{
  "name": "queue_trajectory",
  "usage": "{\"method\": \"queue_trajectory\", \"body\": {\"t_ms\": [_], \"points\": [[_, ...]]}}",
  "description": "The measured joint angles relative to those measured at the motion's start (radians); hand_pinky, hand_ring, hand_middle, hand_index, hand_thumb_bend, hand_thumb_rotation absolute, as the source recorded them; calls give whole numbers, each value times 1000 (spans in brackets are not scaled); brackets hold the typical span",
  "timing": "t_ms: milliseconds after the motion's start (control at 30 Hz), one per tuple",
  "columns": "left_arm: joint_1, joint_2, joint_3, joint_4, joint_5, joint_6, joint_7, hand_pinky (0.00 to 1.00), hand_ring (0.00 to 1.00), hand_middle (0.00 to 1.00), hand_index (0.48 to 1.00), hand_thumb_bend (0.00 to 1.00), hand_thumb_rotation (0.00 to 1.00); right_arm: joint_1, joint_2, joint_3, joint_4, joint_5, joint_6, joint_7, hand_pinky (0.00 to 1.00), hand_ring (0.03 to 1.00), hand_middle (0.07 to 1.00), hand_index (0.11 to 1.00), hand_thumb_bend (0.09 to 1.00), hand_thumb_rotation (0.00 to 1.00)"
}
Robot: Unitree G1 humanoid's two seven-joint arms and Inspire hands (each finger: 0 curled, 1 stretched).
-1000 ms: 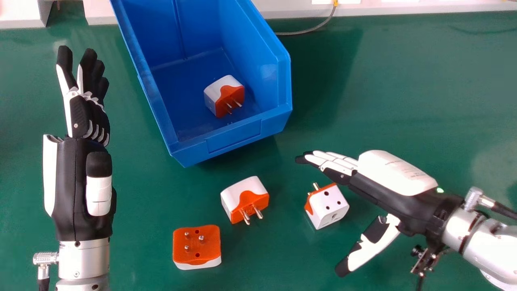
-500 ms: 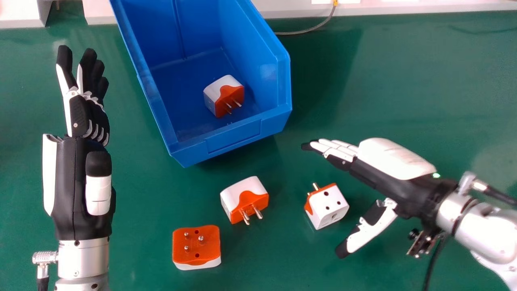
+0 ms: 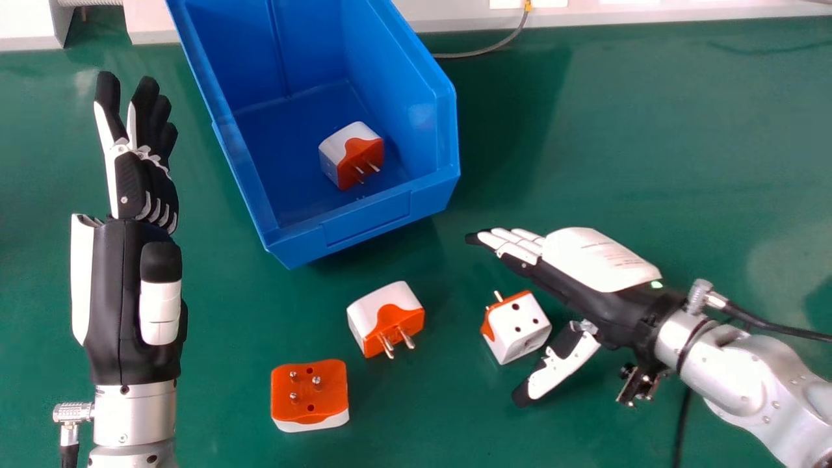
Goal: Pick all objects and put in blue box
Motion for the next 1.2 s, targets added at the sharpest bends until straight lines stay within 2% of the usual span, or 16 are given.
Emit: {"method": "queue_trajectory", "body": {"t_ms": [267,367,700,933,1200], "points": [[0,1,0,0,-5,0,-8,1000,1000,1000,1000,961,1000,-46,-10,62,9,-41,33,-15,821,957,975,973,1000,295],[0,1,0,0,-10,0,-8,1000,1000,1000,1000,963,1000,-63,-11,80,8,-43,49,-14,811,957,980,979,1000,288],[1,0,0,-9,-10,0,-7,1000,1000,1000,1000,969,1000,-120,-3,136,9,-64,112,-14,805,964,992,997,1000,250],[2,0,0,-15,-9,1,-6,1000,1000,1000,1000,968,1000,-126,10,174,1,-117,184,-92,783,964,997,999,1000,244],[2,0,0,-16,-10,3,-6,1000,1000,1000,1000,968,1000,-135,19,213,14,-127,201,-153,748,949,995,1000,1000,240]]}}
